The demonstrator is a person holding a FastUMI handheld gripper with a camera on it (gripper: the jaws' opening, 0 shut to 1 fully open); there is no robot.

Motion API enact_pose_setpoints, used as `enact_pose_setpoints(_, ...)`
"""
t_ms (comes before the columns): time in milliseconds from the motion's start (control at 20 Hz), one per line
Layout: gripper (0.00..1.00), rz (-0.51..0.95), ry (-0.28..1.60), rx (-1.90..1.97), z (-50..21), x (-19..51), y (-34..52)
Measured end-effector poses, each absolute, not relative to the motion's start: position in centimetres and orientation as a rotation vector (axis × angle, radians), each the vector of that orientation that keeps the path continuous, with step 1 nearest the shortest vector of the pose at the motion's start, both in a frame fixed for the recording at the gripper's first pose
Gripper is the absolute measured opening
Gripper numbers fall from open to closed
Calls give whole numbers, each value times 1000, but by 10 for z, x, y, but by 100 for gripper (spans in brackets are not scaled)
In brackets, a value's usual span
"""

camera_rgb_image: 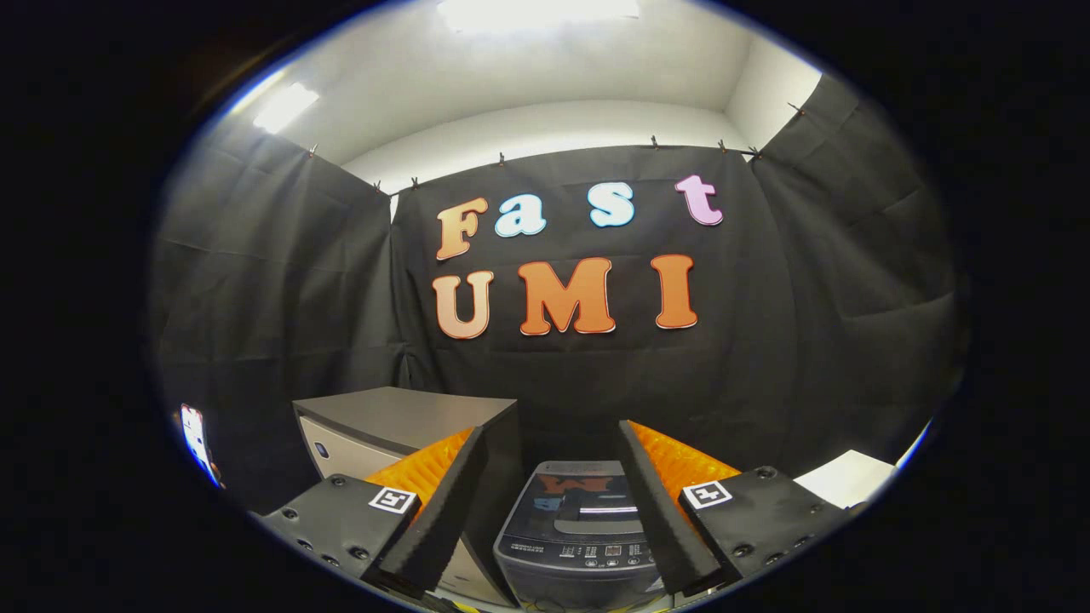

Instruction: Put the clothes into the washing machine and then close the washing machine lid.

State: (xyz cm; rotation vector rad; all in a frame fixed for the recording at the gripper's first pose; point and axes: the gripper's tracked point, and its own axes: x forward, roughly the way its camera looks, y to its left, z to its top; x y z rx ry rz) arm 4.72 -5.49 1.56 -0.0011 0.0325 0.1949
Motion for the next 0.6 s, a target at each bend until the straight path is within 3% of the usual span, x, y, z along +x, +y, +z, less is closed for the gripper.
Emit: enact_pose_setpoints(600, 98, 193, 37, 0, 13, 51, -54)
